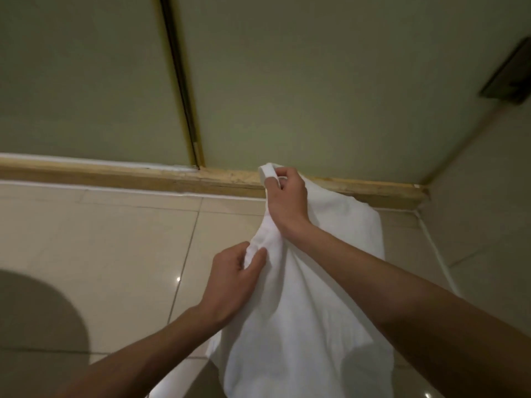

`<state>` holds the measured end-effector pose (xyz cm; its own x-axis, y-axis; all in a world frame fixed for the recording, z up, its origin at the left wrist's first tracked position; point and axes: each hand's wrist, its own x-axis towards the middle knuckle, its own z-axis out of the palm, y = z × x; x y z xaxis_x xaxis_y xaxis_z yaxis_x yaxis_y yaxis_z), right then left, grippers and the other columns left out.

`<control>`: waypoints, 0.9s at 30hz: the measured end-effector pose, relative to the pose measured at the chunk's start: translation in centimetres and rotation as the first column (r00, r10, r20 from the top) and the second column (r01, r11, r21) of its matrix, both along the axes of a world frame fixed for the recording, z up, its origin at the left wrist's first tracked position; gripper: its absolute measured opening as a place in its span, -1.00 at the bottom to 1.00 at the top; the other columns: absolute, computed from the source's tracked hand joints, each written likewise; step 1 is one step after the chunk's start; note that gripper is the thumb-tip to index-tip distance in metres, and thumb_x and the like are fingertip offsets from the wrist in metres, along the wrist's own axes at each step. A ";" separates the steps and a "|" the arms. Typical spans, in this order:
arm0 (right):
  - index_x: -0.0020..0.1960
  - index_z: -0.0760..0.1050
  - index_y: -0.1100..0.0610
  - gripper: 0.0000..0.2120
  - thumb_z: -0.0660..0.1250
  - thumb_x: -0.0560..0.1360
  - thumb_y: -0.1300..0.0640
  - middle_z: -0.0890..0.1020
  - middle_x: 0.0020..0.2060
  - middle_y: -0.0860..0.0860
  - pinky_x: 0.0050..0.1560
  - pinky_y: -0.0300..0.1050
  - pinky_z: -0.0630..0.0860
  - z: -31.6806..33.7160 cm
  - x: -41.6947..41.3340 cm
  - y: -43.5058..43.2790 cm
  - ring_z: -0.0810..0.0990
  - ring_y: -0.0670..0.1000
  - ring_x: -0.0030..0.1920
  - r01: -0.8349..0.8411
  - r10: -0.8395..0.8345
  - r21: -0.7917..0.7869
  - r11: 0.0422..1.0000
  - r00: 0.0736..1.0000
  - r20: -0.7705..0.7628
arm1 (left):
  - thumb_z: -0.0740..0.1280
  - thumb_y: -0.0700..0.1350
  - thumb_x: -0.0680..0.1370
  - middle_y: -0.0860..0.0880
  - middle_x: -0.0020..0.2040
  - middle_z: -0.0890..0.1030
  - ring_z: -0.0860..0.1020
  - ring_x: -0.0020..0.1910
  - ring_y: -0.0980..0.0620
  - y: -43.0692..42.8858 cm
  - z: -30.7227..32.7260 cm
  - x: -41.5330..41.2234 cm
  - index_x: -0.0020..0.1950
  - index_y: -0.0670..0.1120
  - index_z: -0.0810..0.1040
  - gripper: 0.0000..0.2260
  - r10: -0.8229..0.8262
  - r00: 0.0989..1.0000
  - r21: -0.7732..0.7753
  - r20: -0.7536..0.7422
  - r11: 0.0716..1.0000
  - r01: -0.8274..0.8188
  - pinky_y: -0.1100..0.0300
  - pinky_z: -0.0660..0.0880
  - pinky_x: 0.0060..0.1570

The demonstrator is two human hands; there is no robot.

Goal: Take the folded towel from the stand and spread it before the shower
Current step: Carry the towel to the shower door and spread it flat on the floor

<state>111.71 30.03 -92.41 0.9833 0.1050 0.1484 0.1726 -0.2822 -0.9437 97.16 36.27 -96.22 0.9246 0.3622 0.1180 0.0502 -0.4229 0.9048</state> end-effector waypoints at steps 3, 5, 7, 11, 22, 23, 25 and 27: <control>-0.08 0.43 0.01 -0.98 0.26 0.50 0.12 0.54 -0.29 -0.17 -0.38 -0.46 0.32 -0.1 -1.1 3.3 0.50 -0.21 -0.27 -0.040 0.041 0.027 0.999 0.999 -0.026 | 0.25 0.07 0.50 0.13 -0.51 0.33 0.27 -0.49 0.19 2.9 0.3 -1.8 -0.44 -0.01 0.25 -0.64 0.097 0.995 0.019 0.014 0.995 -0.097 0.31 0.21 -0.48; -0.06 0.43 0.02 -0.98 0.25 0.52 0.09 0.55 -0.28 -0.15 -0.38 -0.46 0.33 -0.5 -2.0 5.4 0.50 -0.20 -0.26 -0.076 0.078 0.038 0.996 0.996 -0.051 | 0.24 0.09 0.51 0.11 -0.50 0.31 0.26 -0.48 0.17 5.0 0.3 -3.2 -0.42 -0.04 0.24 -0.63 0.155 0.988 0.048 0.010 0.987 -0.155 0.27 0.21 -0.47; -0.03 0.43 0.03 -0.93 0.23 0.54 0.05 0.55 -0.25 -0.14 -0.34 -0.42 0.34 -1.1 -3.0 7.6 0.50 -0.19 -0.24 -0.128 0.131 0.045 0.991 0.988 -0.079 | 0.25 0.07 0.53 0.09 -0.48 0.29 0.24 -0.47 0.16 7.1 0.3 -4.6 -0.41 -0.07 0.23 -0.60 0.214 0.977 0.090 0.005 0.973 -0.213 0.25 0.21 -0.46; 0.03 0.41 0.04 -0.92 0.19 0.55 0.08 0.52 -0.22 -0.16 -0.22 -0.19 0.36 -2.9 -5.2 12.0 0.48 -0.16 -0.20 -0.247 0.244 0.005 0.969 0.956 -0.165 | 0.30 -0.02 0.57 0.11 -0.49 0.21 0.19 -0.48 0.13 10.9 -0.1 -7.4 -0.41 -0.04 0.17 -0.57 0.333 0.943 0.184 -0.017 0.928 -0.325 0.24 0.18 -0.47; 0.06 0.34 0.13 -0.87 0.24 0.54 0.18 0.52 -0.17 0.01 -0.25 -0.15 0.41 -8.5 -8.0 18.5 0.52 0.03 -0.15 -0.388 0.346 -0.082 0.918 0.884 -0.314 | 0.19 0.06 0.60 0.02 -0.48 0.39 0.36 -0.45 0.04 18.1 -4.4 -11.6 -0.38 -0.07 0.28 -0.62 0.522 0.832 0.423 -0.188 0.808 -0.411 0.13 0.24 -0.44; 0.07 0.35 0.15 -0.86 0.25 0.54 0.19 0.51 -0.20 -0.01 -0.30 -0.19 0.36 -9.0 -7.9 18.8 0.50 0.01 -0.17 -0.393 0.347 -0.093 0.915 0.883 -0.316 | 0.18 0.06 0.60 0.01 -0.46 0.40 0.37 -0.44 -0.01 18.5 -4.8 -11.6 -0.36 -0.07 0.28 -0.62 0.527 0.821 0.453 -0.218 0.800 -0.394 0.11 0.21 -0.44; 0.07 0.35 0.17 -0.84 0.28 0.53 0.19 0.47 -0.26 -0.05 -0.32 -0.20 0.31 -9.9 -7.8 19.0 0.48 -0.01 -0.19 -0.404 0.352 -0.102 0.909 0.875 -0.332 | 0.15 0.07 0.61 -0.03 -0.43 0.44 0.41 -0.39 -0.11 18.8 -5.5 -11.3 -0.33 -0.05 0.27 -0.65 0.531 0.800 0.507 -0.281 0.789 -0.345 0.08 0.21 -0.39; 0.06 0.34 0.15 -0.84 0.29 0.53 0.18 0.46 -0.28 -0.08 -0.30 -0.20 0.31 -10.6 -7.6 19.0 0.48 -0.02 -0.19 -0.421 0.362 -0.111 0.900 0.865 -0.347 | 0.13 0.07 0.62 -0.09 -0.35 0.51 0.48 -0.30 -0.20 18.9 -6.3 -10.9 -0.29 -0.04 0.27 -0.68 0.526 0.783 0.551 -0.332 0.782 -0.292 0.06 0.27 -0.33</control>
